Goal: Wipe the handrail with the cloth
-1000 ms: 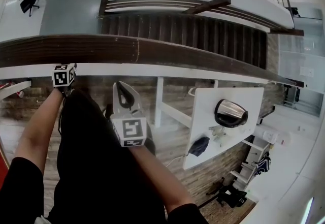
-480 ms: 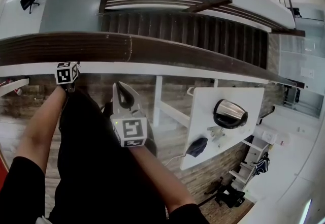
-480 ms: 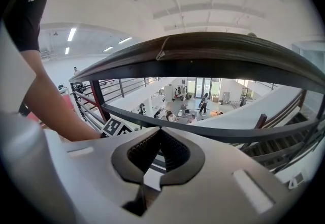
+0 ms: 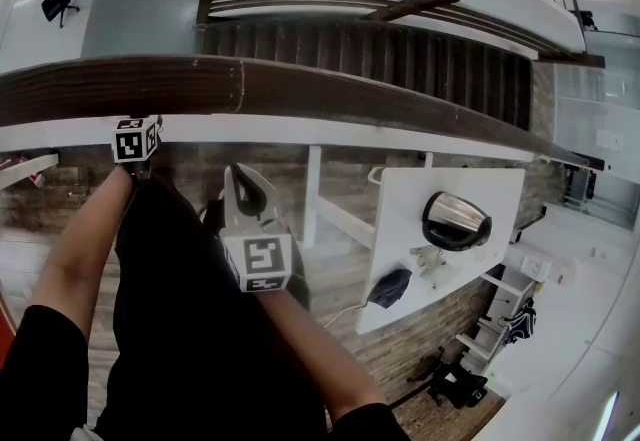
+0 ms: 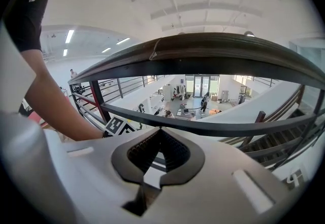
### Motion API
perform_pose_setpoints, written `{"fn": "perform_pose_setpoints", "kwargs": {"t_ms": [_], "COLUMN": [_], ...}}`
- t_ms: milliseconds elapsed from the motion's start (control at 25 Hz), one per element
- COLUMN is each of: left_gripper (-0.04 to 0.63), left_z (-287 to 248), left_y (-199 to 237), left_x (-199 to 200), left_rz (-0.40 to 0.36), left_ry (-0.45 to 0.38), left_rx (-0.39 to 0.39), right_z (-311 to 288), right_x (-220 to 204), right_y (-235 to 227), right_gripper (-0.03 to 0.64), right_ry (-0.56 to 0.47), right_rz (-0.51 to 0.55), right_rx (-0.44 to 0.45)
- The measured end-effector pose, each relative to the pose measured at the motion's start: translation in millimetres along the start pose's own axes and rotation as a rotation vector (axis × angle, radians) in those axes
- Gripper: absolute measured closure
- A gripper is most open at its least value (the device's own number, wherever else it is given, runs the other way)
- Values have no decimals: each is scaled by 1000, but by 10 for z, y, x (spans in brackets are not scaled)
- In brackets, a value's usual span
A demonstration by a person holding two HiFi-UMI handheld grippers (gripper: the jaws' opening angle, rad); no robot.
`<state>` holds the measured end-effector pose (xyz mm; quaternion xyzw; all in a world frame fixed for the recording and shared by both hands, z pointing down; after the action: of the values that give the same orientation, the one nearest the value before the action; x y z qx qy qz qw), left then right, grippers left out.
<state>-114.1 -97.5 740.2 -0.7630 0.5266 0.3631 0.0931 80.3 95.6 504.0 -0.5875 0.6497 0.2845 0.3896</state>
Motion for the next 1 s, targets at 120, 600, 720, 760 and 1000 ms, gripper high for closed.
{"fn": "perform_pose_setpoints", "kwargs": {"t_ms": [120, 600, 720, 760, 1000], "left_gripper": [480, 480, 480, 480, 480], "left_z": [-18, -111, -132, -138, -167], "left_y": [-75, -342, -405, -426, -542], "left_x": [-1, 37, 52, 54, 69], "left_rz": [-14, 8, 15, 12, -2], "left_ry": [3, 9, 6, 8, 3], "left_rx": [-6, -4, -5, -8, -11], "right_z": [2, 109, 139, 153, 230], "right_x": [-43, -21, -33, -35, -91], "right_y": [-14, -270, -289, -301, -388], "right_gripper": [614, 614, 615, 614, 614], "right_ry": [1, -18, -16, -21, -37], "right_rz": [-4, -29, -37, -40, -61], "right_rx": [1, -40, -37, -39, -62]}}
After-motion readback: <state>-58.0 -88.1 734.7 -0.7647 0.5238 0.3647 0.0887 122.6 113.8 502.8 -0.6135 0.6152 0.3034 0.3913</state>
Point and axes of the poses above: the fingertips, and each gripper's own axes: z backward along the fingers, y to its left, x out of its top, the point moved 10 cm from there along z, backward along the fingers, and after that the axes turned 2 degrees about -y, right-handed, at the moved point
